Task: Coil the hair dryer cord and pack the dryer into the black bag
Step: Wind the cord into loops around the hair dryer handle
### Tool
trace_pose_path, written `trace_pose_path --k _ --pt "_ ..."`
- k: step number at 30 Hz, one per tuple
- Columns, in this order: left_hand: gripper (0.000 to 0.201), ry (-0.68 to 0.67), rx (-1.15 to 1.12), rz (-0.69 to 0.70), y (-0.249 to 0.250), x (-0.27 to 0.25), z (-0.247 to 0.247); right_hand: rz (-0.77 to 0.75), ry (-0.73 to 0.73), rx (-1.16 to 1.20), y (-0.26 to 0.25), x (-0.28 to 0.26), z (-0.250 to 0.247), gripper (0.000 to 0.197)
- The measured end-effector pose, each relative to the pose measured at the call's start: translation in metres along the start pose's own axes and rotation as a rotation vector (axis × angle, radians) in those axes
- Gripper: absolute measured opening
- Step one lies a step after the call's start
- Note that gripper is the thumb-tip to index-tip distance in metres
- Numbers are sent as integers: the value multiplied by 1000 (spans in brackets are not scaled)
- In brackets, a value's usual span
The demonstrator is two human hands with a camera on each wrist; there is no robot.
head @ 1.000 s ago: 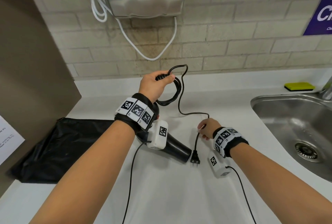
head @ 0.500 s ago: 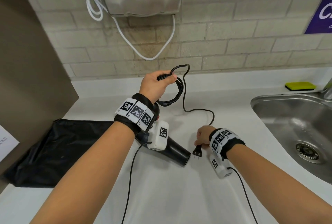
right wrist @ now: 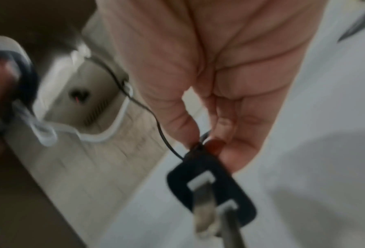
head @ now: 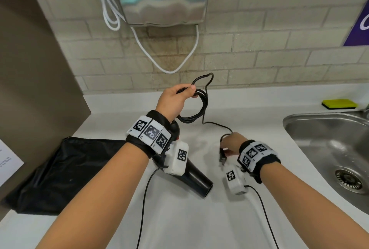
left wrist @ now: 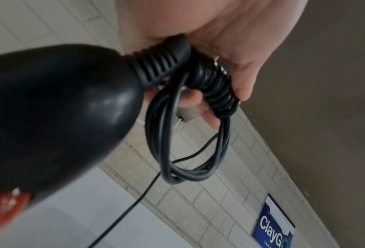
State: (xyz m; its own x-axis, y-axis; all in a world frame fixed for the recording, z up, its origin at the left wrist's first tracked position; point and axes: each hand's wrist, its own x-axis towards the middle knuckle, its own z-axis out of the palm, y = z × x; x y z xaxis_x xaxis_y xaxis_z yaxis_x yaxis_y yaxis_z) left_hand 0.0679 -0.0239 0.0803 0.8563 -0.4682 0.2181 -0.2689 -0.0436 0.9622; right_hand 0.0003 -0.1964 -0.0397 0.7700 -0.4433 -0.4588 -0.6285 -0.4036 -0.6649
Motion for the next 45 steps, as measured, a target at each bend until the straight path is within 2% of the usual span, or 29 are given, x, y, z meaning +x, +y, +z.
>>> trace_pose_path --k 3,5,8,10,13,15,17,20,24,28,31,34,36,39,40,41,43,45 --pt "24 -13 -2 8 0 2 -1 -199 -56 548 -23 -20 -13 22" --pt "19 2 -15 -24 1 2 -2 -353 -124 853 -37 -32 -18 23" --pt "17 30 -34 -69 1 -1 -2 -507 -189 1102 -57 -47 -23 23" --pt "17 31 -52 -75 0 -2 0 -610 -71 1076 -68 -52 -21 24" --pt "17 36 -60 -70 2 -4 2 -776 300 798 -78 -49 -15 29" --pt "13 24 -72 -68 2 -5 1 -866 438 638 -81 -45 -7 31" --pt "15 14 -107 -67 2 -5 1 -958 520 503 -83 -42 3 34" --pt "22 -4 -110 -29 4 -7 1 -964 608 441 -90 -39 9 45" --pt "23 -101 -17 -3 11 -8 -10 -1003 526 398 -92 -37 12 32" --pt "24 -105 63 1 9 -6 -11 -957 456 242 -90 -38 7 36" --pt "25 -18 -50 -13 3 -6 -8 -900 388 207 -80 -39 5 24" --pt "25 81 -151 -24 0 -3 -8 -866 330 32 -53 -34 12 19" --pt "26 150 -230 -34 -1 0 -10 -669 281 -106 -30 -17 15 16" --pt "29 172 -253 -29 -2 1 -14 -169 197 -452 6 11 5 30" --pt "29 171 -249 -22 -2 -1 -15 -48 201 -533 17 16 -1 32" --pt "29 171 -250 -17 -2 -2 -15 24 194 -584 26 19 -6 32" --pt "30 173 -252 -16 -2 -4 -15 70 187 -628 40 22 -14 31" --pt "29 162 -253 -16 -2 -5 -13 101 195 -579 41 24 -15 30"
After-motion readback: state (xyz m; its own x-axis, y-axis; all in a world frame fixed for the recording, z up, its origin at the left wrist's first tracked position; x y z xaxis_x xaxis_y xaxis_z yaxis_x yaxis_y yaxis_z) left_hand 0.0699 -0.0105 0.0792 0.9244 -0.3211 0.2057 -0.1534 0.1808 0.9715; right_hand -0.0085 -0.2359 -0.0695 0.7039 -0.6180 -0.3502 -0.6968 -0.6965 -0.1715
